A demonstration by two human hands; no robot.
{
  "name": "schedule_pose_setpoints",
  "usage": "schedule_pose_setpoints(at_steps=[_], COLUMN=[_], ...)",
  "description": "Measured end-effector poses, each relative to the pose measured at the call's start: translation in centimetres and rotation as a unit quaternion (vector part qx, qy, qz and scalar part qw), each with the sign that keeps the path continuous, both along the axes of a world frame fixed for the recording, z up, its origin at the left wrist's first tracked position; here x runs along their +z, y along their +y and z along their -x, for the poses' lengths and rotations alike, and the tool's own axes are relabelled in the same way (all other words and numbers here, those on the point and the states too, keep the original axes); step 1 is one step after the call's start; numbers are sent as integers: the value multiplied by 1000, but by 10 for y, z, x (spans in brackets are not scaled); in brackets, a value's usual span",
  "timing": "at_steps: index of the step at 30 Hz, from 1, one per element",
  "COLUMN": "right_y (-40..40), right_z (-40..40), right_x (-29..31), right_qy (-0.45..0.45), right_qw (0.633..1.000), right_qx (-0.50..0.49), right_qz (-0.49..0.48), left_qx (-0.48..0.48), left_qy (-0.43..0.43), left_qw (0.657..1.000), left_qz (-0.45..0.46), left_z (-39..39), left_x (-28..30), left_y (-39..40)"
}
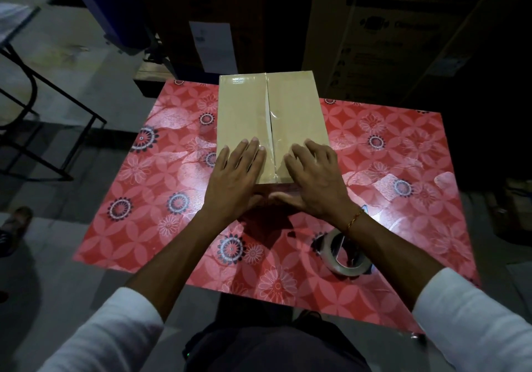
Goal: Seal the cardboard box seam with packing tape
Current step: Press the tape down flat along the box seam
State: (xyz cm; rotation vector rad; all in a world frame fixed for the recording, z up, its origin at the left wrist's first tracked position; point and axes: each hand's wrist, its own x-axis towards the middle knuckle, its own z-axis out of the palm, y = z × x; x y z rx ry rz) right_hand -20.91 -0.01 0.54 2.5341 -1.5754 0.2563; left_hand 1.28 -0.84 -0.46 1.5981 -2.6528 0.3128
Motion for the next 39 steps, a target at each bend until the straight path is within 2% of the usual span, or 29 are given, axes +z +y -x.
schedule_pose_setpoints(at_steps=[4,13,20,25,30,39], right_y=[2,2,2,1,-1,-3], right_z=[-10,-5,4,7,-4,14], right_x=[0,4,8,8,8,6], right_qy=[29,67,34,-18,-25,-51], right_qw=[999,997,998,998,999,997], right_qx=[-28,-12,-1,15,-14,47], right_qz=[-25,-44,-56,-55,-23,-26], left_qx=[-5,12,4,-1,7,-61], left_qy=[11,31,1,10,28,29], left_qw=[1000,999,999,998,997,994], left_qz=[-4,2,-42,-63,-68,-86], left_z=[0,3,2,1,4,-9], left_x=[2,2,6,11,10,14], left_y=[1,5,2,3,3,0])
